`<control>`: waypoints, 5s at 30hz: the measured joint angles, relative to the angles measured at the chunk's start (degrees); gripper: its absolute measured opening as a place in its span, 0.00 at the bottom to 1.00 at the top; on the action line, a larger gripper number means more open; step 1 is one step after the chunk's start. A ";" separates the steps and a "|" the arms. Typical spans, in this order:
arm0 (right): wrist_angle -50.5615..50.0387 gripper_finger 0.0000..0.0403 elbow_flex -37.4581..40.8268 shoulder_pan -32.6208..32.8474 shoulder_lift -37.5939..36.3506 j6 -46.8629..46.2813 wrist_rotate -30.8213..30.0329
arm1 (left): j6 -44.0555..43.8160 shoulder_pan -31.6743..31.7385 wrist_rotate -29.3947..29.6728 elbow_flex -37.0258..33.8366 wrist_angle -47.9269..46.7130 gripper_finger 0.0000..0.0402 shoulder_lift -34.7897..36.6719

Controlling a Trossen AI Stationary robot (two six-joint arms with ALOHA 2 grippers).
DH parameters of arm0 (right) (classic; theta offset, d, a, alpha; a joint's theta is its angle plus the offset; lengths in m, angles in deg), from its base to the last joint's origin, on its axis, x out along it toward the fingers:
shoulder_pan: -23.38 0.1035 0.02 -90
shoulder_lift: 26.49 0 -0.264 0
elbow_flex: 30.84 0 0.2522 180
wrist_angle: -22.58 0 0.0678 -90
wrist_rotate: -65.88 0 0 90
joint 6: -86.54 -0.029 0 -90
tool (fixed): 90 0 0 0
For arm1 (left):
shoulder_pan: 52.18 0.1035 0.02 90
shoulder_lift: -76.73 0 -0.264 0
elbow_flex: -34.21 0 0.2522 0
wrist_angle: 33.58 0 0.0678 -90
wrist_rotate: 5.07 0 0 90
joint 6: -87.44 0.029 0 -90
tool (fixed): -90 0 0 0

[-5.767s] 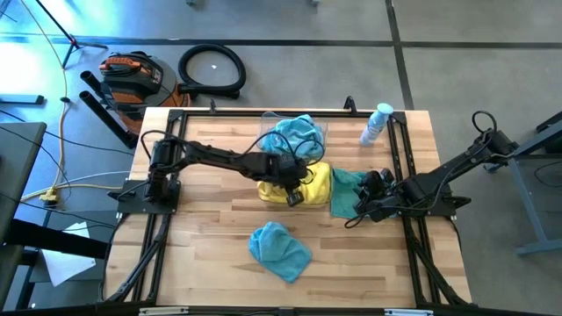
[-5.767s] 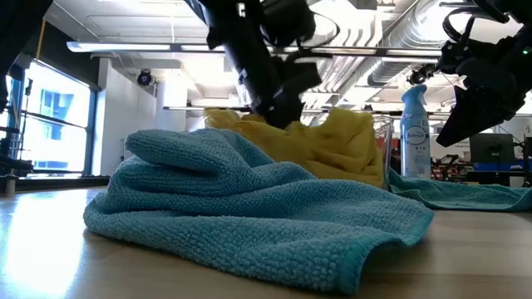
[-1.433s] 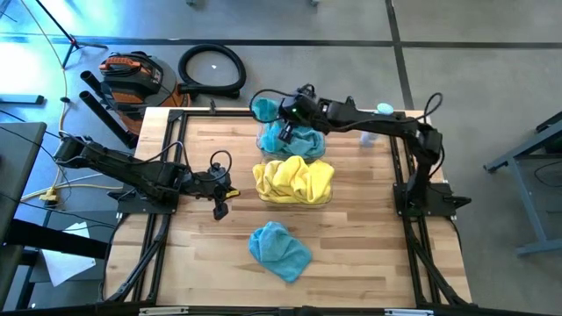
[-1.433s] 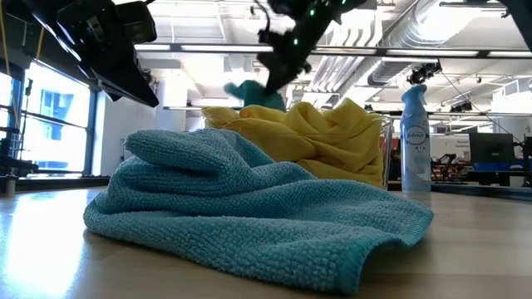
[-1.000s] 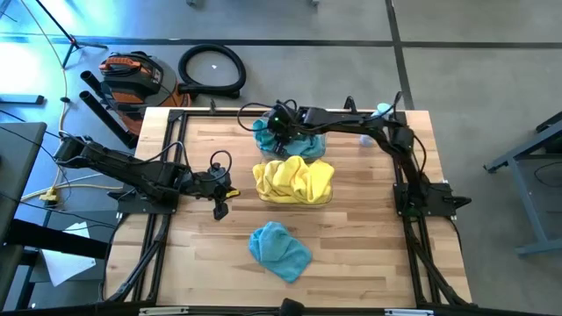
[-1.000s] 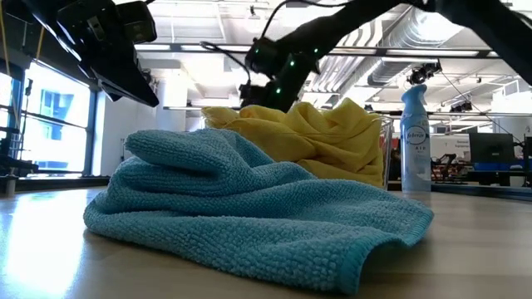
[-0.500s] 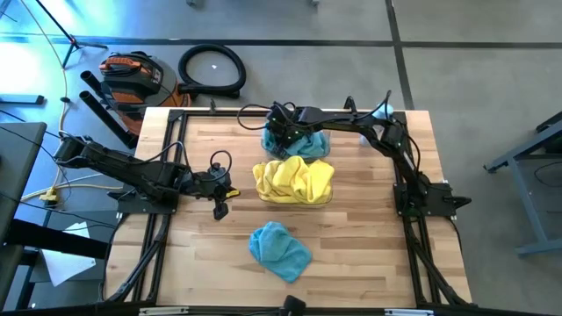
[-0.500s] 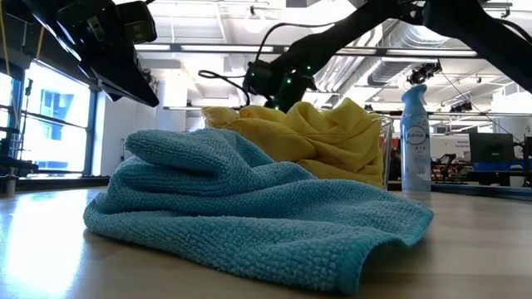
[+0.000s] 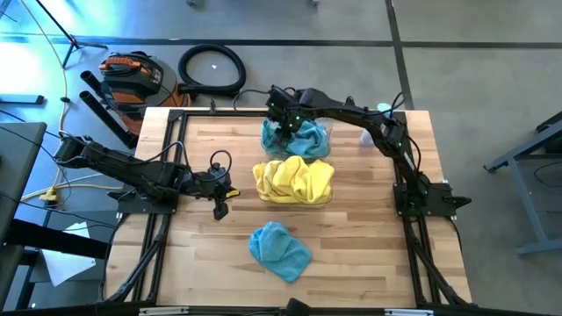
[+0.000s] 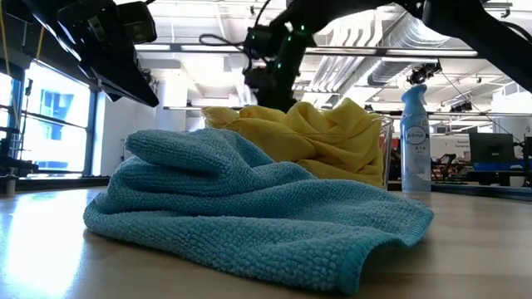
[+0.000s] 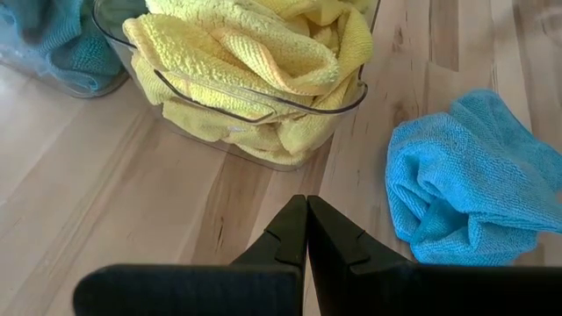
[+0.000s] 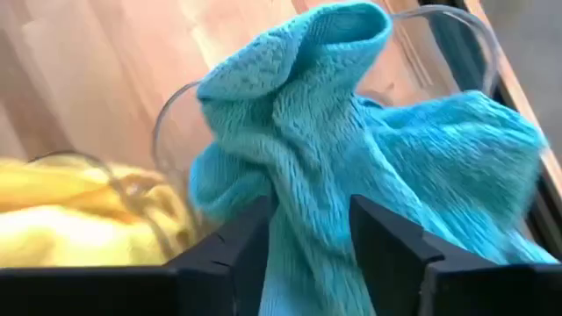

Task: Sort microfiber towel by color & place in baskets
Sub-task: Put the blue towel into the top transparent bin, then return to Home Position

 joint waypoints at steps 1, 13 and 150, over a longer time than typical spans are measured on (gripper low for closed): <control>-2.28 0.38 -1.65 0.00 0.00 -0.09 0.00 | 0.00 -0.01 0.00 0.00 0.02 0.00 0.01; -13.76 0.35 -2.19 4.62 -7.45 -1.20 -9.28 | -0.09 0.01 0.00 0.00 -0.37 0.00 0.01; 30.19 0.07 84.20 51.89 -61.22 -43.52 -49.20 | 42.52 34.86 -3.74 55.36 -10.04 0.00 -47.91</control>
